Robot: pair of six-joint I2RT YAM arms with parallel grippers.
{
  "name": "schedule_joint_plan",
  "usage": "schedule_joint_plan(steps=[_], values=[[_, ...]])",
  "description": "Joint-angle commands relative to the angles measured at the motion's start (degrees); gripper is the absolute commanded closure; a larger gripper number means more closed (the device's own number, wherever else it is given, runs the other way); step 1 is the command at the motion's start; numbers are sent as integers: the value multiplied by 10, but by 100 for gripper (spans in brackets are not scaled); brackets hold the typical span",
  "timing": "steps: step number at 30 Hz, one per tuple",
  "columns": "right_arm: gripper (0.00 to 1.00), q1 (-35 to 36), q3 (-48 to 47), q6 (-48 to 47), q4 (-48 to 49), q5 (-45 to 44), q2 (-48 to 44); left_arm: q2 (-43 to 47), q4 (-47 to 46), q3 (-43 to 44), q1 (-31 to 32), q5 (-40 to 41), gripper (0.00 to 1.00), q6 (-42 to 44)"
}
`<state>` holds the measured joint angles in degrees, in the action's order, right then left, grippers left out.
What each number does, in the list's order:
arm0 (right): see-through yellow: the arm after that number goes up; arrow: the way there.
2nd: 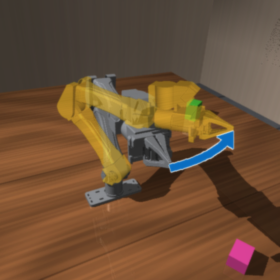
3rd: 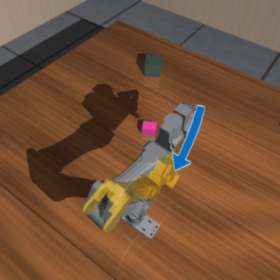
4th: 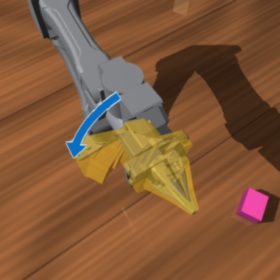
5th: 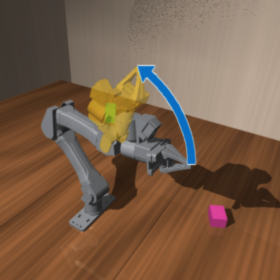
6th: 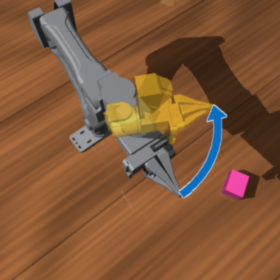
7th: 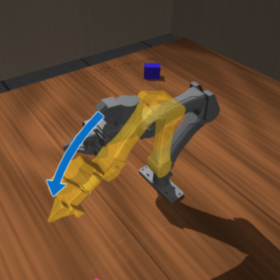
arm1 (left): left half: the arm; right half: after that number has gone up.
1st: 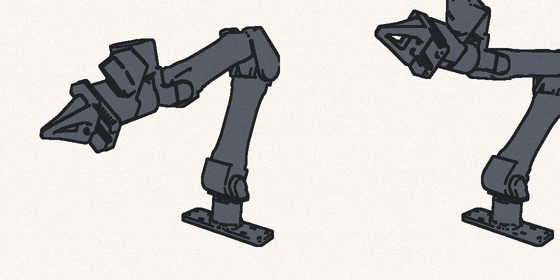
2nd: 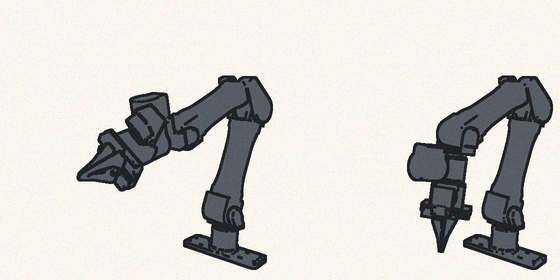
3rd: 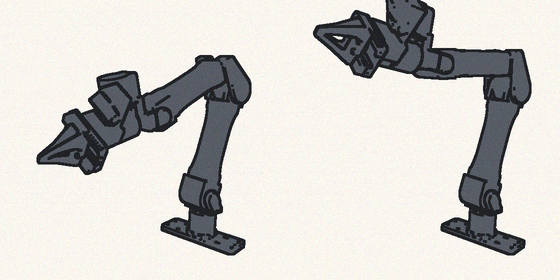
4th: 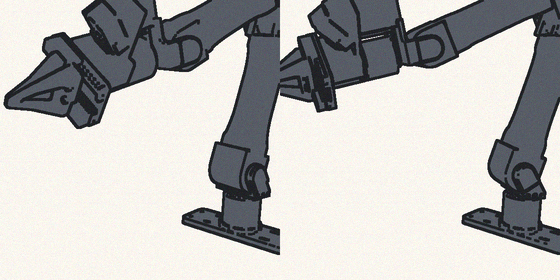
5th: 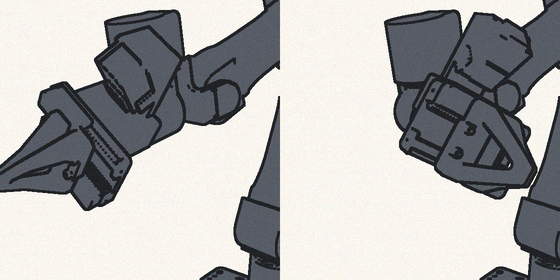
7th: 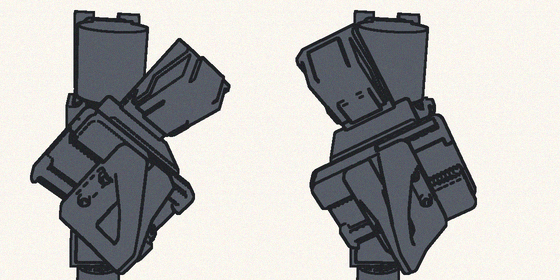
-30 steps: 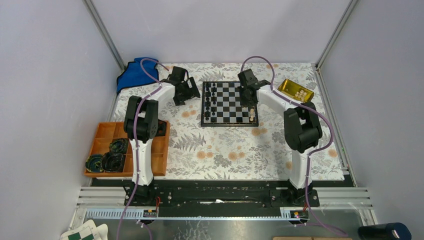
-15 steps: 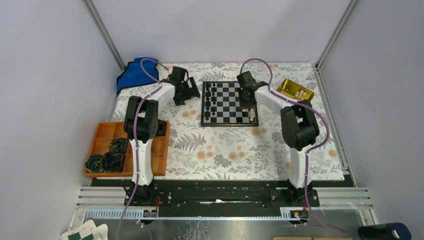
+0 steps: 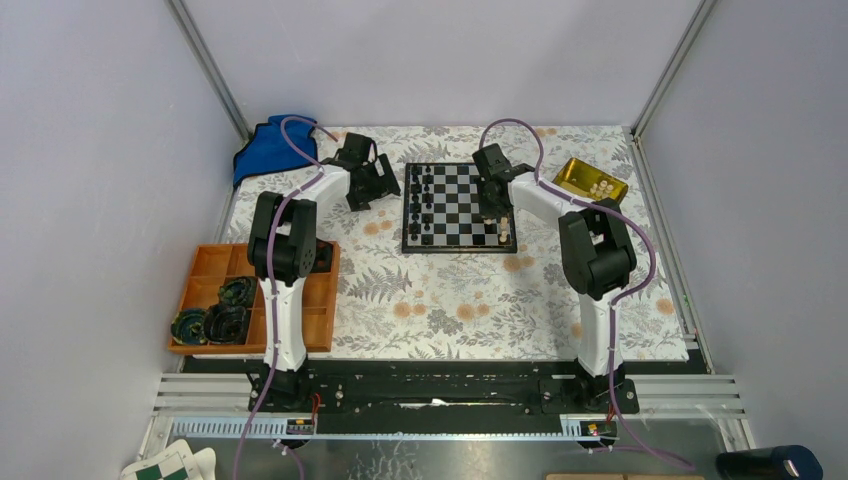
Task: Set up the chess pieces on the board
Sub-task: Place the chess piece on the chessboard.
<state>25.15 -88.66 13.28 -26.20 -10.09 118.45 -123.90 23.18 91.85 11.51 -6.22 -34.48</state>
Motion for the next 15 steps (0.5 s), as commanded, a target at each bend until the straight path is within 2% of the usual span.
schedule_joint_plan(steps=[1,15], values=[[100,4,-16,-8,11,-24,5,-19,6,-19,2,-12,1,-7],[100,3,-35,-17,-3,-29,9,-24,5,-14,2,-15,1,-9]])
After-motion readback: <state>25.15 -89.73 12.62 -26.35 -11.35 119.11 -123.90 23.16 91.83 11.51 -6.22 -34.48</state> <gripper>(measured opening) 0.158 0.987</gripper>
